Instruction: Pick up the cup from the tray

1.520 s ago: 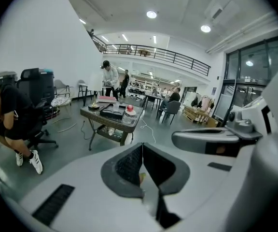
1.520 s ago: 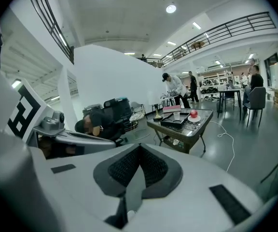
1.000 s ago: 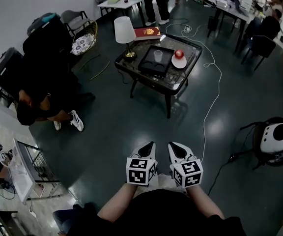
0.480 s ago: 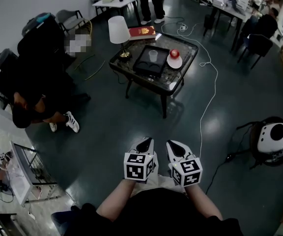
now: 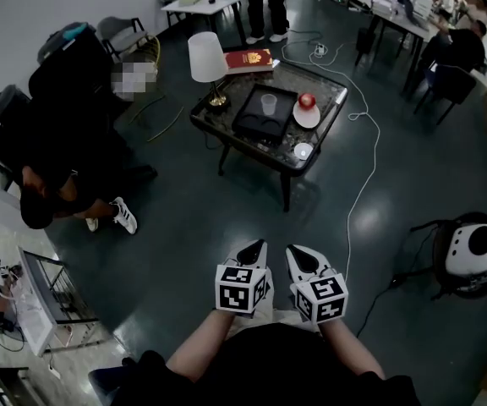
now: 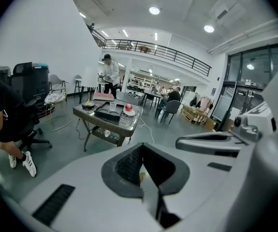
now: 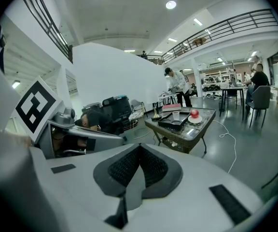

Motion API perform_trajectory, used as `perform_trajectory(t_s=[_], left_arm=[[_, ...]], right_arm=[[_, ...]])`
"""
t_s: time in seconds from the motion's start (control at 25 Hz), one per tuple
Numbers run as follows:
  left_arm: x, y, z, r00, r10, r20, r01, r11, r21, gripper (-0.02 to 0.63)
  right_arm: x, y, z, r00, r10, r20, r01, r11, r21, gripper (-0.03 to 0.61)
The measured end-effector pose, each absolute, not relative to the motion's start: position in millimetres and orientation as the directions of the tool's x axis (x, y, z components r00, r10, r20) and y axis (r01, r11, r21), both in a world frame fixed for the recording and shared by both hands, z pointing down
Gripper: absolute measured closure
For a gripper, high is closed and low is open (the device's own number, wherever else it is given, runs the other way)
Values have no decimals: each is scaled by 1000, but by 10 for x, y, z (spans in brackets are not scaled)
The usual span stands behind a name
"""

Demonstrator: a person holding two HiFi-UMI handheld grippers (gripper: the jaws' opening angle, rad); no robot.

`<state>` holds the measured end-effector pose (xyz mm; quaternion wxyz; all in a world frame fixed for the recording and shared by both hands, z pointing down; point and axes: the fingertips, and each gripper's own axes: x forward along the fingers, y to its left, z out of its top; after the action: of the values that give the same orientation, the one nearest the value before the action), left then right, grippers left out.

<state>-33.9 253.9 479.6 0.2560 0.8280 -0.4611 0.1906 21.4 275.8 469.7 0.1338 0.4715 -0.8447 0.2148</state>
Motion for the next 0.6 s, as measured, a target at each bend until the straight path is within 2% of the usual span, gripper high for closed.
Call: perform_trajectory(t_s=[0.6], left_arm=[[-351,1700,4854,503,-664,553,-863,-422,279,603]], right_arm=[[150,1958,4751,-533,-712,457,-843,490,-221,568]])
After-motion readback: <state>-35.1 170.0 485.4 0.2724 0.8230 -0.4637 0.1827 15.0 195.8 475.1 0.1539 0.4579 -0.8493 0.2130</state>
